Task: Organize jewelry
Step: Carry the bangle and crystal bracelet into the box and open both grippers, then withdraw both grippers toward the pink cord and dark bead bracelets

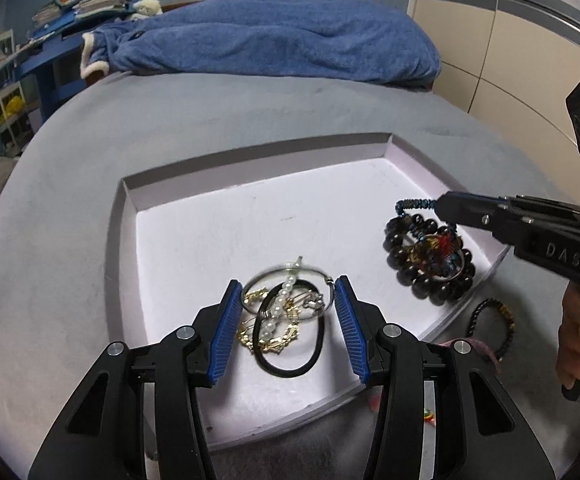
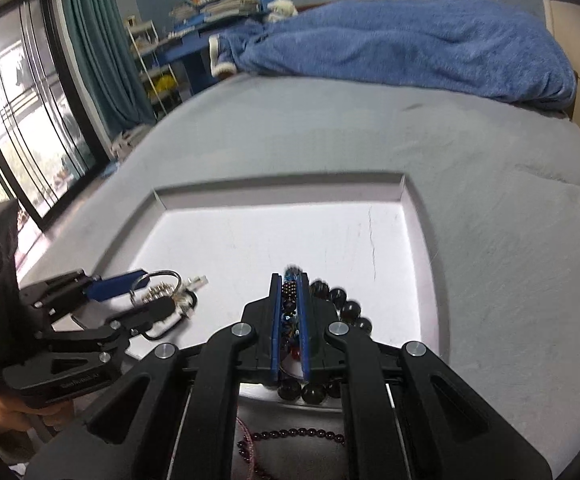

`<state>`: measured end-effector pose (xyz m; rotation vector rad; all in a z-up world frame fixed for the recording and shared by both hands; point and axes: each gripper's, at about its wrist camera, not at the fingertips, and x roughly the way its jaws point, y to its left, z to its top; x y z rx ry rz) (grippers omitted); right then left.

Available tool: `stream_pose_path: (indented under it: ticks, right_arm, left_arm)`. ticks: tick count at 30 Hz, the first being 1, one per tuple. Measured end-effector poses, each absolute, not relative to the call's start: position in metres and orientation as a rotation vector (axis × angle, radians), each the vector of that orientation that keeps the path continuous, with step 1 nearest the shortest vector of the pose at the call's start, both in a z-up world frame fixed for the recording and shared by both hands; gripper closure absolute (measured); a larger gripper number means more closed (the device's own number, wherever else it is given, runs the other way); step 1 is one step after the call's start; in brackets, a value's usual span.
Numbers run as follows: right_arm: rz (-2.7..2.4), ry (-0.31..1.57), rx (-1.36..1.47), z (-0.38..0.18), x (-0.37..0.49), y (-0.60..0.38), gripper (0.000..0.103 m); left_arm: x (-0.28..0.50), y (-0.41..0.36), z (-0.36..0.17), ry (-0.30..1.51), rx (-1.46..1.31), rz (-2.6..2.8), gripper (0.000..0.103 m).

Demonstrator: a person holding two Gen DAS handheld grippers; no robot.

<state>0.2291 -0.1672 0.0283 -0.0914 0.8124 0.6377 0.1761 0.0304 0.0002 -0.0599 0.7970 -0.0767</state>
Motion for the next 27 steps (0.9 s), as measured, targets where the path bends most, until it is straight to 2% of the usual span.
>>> stream_pose_path:
  ticks: [5, 7, 8, 9, 10, 11, 12, 13, 17, 22, 27]
  right_arm:
    - [0.634, 0.830, -0.094, 0.025, 0.228, -0.169, 0.094]
    - [0.630, 0.825, -0.095, 0.026, 0.225, -0.171, 0.085]
    - [0.631, 0.820, -0.091, 0.027, 0.223, -0.173, 0.075]
    - [0.634, 0.814, -0.085, 0.028, 0.221, -0.175, 0.070]
    - [0.636, 0.803, -0.080, 0.029, 0.217, -0.178, 0.069]
    - [0.636, 0.795, -0.078, 0.030, 0.214, -0.180, 0.068]
    - [0.638, 0.786, -0.073, 0.030, 0.209, -0.184, 0.065]
    - [0.639, 0.779, -0.070, 0.031, 0.205, -0.186, 0.064]
    - [0.645, 0.726, -0.066, 0.034, 0.185, -0.199, 0.055]
    - [0.630, 0.684, -0.041, 0.031, 0.160, -0.222, 0.053]
    - [0.594, 0.678, -0.028, 0.023, 0.142, -0.243, 0.044]
  left_arm:
    - [0.173, 0.031, 0.001, 0.792, -0.078, -0.079, 0.048]
    - [0.169, 0.029, 0.004, 0.784, -0.075, -0.085, 0.048]
    - [0.165, 0.029, 0.005, 0.777, -0.077, -0.089, 0.048]
    - [0.162, 0.029, 0.007, 0.769, -0.081, -0.092, 0.048]
    - [0.159, 0.028, 0.008, 0.763, -0.085, -0.093, 0.045]
    - [0.153, 0.028, 0.010, 0.749, -0.093, -0.094, 0.040]
    - [0.150, 0.028, 0.011, 0.735, -0.096, -0.093, 0.028]
    - [0.142, 0.028, 0.014, 0.710, -0.096, -0.094, 0.024]
    - [0.123, 0.024, 0.018, 0.668, -0.095, -0.114, 0.023]
    - [0.099, 0.019, 0.022, 0.617, -0.096, -0.140, 0.023]
    - [0.083, 0.007, 0.019, 0.613, -0.072, -0.184, 0.023]
